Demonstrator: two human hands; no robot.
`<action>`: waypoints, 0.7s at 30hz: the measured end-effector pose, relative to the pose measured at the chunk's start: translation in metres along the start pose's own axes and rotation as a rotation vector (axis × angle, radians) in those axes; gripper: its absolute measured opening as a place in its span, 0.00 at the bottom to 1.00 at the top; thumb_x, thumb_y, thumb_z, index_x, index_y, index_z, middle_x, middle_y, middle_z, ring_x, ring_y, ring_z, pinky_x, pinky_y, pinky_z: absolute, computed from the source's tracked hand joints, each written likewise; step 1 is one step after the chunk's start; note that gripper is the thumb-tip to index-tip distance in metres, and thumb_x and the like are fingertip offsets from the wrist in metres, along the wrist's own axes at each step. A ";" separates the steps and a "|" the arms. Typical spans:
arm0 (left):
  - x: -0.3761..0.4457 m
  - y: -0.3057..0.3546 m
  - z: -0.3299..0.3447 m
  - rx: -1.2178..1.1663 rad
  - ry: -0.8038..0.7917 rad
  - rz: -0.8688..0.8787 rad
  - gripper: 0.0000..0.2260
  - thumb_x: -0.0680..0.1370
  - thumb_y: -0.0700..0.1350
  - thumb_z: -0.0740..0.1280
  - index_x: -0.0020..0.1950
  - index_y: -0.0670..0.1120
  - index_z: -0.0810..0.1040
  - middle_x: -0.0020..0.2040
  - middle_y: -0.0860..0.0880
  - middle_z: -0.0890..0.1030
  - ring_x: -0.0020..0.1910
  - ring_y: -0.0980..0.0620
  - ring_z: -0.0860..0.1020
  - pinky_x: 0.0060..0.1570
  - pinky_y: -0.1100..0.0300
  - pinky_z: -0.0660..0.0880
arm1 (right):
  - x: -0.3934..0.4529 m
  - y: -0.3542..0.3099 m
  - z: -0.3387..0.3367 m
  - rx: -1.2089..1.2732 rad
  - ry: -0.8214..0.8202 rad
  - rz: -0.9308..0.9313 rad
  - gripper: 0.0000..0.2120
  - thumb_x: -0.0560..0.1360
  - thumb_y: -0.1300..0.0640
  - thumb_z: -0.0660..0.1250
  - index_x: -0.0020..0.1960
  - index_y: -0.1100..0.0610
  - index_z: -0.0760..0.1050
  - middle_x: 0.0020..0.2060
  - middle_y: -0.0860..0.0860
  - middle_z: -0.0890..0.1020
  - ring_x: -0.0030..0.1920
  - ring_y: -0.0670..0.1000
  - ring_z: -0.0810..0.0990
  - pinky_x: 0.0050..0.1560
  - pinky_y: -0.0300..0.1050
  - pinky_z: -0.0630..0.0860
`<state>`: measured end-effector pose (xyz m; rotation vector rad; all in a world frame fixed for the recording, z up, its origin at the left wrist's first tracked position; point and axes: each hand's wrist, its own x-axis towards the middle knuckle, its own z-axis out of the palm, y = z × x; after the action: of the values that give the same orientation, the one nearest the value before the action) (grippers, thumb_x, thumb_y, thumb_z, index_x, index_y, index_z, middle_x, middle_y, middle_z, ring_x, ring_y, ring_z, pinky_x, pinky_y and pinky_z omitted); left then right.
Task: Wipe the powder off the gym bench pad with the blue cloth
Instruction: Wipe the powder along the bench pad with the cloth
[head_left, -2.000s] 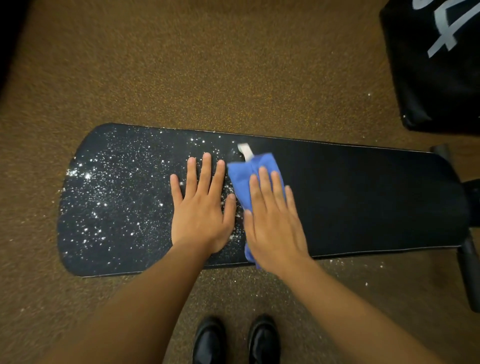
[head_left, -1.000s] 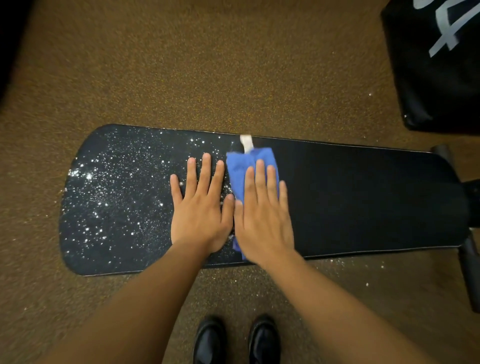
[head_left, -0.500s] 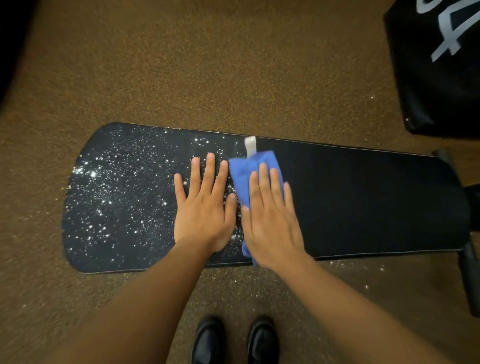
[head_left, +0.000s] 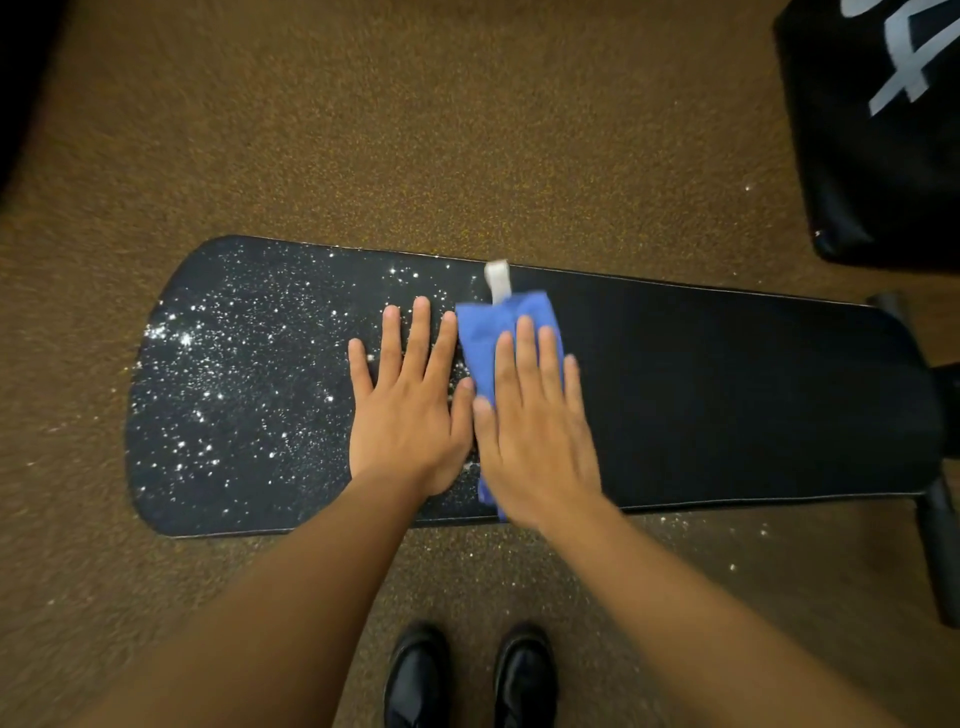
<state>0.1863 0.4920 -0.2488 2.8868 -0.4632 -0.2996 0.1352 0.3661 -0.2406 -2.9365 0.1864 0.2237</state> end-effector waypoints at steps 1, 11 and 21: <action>0.000 0.000 0.000 -0.005 0.005 0.000 0.28 0.81 0.57 0.41 0.80 0.52 0.41 0.80 0.50 0.39 0.78 0.48 0.34 0.75 0.41 0.36 | -0.019 0.006 0.002 -0.011 -0.010 -0.032 0.30 0.82 0.46 0.38 0.79 0.61 0.46 0.79 0.58 0.47 0.78 0.57 0.43 0.77 0.58 0.46; -0.003 0.000 0.000 -0.009 0.012 0.001 0.28 0.82 0.57 0.42 0.80 0.52 0.42 0.81 0.50 0.40 0.78 0.48 0.35 0.75 0.41 0.36 | 0.069 0.017 -0.007 0.020 0.062 0.281 0.31 0.81 0.49 0.45 0.79 0.63 0.44 0.79 0.60 0.44 0.78 0.59 0.41 0.77 0.59 0.44; -0.001 -0.001 -0.001 -0.010 0.005 0.003 0.28 0.82 0.57 0.41 0.81 0.52 0.41 0.80 0.51 0.38 0.78 0.48 0.34 0.75 0.41 0.36 | -0.003 0.063 -0.008 -0.072 -0.014 0.111 0.30 0.80 0.49 0.45 0.79 0.61 0.47 0.79 0.58 0.47 0.79 0.57 0.43 0.77 0.57 0.46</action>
<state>0.1857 0.4938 -0.2482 2.8766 -0.4636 -0.2930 0.1246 0.3040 -0.2435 -2.9985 0.3472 0.2723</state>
